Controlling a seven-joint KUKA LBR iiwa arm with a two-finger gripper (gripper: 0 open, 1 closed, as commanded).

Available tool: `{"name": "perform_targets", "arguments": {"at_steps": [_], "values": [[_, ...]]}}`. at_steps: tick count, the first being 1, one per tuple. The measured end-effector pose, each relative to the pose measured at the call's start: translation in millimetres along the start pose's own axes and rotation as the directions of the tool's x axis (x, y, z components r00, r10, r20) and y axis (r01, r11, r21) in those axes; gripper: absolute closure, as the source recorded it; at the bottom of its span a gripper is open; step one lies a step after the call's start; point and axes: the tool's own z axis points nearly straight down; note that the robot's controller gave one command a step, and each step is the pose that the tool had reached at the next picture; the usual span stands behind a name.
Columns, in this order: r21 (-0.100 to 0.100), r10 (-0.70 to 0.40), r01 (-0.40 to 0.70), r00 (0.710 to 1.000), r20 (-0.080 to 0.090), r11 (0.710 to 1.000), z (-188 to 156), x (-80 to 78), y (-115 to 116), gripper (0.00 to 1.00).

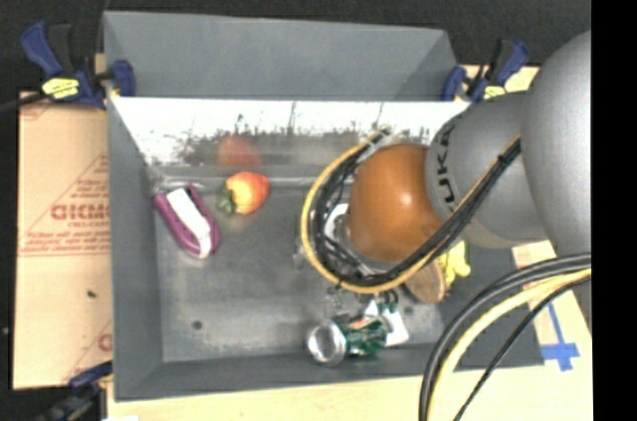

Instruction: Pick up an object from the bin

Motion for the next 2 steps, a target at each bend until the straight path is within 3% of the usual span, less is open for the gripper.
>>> {"name": "perform_targets", "arguments": {"at_steps": [1, 2], "values": [[0.0, 0.001, -0.001, 1.0, 0.0, 1.0, 0.1, 0.1, -0.1, 0.0], [-0.001, 0.095, -0.095, 0.995, 0.005, 0.995, -0.1, -8.9, 50.0, 1.0]]}}
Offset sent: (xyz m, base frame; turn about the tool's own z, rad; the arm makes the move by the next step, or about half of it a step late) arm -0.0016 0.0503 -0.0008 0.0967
